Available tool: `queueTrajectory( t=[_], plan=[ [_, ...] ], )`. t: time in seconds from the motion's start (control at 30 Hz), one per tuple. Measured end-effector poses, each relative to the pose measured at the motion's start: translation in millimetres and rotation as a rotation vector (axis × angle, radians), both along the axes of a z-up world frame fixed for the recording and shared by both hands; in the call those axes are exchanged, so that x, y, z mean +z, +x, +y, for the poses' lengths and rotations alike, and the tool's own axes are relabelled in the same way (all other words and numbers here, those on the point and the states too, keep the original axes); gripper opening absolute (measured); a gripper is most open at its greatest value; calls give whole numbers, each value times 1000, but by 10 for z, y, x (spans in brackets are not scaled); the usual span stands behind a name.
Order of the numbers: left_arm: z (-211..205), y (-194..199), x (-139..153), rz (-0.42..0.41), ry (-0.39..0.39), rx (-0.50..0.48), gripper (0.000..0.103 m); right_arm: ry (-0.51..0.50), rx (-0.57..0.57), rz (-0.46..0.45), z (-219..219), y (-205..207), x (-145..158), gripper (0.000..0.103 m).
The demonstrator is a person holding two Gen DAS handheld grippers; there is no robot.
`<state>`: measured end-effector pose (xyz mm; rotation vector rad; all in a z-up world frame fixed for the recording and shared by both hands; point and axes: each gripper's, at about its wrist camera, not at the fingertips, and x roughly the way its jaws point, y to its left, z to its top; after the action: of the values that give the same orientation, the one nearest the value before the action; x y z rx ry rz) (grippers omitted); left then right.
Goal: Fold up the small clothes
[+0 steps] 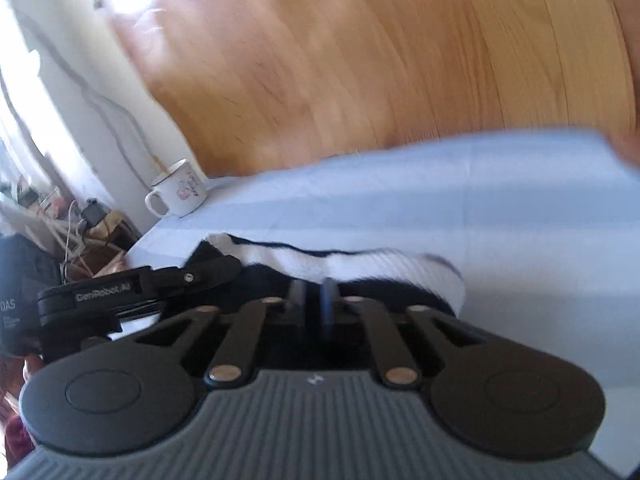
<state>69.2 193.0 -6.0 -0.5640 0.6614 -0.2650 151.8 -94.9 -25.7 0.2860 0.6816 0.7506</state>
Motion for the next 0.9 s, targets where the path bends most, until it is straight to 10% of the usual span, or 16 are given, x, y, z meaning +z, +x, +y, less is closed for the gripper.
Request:
queueTrajectory(
  t=[0.2, 0.37, 0.9],
  plan=[
    [99, -59, 36, -21, -46, -7, 49, 109, -14, 71, -136, -59, 34, 6],
    [228, -359, 244, -160, -31, 100, 102, 262, -82, 33, -500, -400, 58, 70],
    [198, -366, 18, 41, -9, -162, 103, 241, -7, 238, -655, -558, -359, 72]
  ],
)
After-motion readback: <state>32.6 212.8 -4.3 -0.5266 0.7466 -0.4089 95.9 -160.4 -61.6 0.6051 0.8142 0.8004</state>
